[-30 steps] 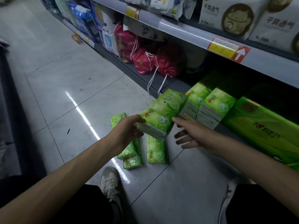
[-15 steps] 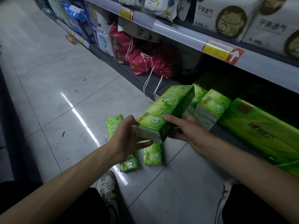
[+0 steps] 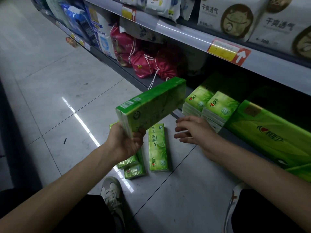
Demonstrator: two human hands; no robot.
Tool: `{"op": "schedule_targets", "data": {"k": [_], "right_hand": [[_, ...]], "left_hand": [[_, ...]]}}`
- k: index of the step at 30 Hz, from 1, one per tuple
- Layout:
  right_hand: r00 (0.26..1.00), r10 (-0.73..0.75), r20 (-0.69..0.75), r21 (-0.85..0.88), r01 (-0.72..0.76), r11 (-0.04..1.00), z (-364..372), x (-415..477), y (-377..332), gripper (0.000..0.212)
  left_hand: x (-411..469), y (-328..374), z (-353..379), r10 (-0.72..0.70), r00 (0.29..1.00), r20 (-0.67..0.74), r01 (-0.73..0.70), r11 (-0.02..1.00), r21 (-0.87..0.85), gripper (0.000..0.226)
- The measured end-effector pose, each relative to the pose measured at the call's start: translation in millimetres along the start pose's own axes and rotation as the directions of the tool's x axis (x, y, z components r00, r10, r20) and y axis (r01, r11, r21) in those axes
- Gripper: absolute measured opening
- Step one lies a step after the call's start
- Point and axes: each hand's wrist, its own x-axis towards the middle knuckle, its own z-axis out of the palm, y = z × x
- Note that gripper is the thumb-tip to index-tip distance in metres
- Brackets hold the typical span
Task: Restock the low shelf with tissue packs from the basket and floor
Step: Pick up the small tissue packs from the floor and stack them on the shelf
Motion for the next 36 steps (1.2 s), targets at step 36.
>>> {"op": "schedule_targets", "data": {"k": [36], "right_hand": [[0.987, 0.155, -0.051, 0.549, -0.102, 0.829, -22, 70, -6, 0.04]], "left_hand": [[97, -18, 95, 0.361, 0.932, -0.018, -0.315, 0.834, 0.453, 0.055]]}}
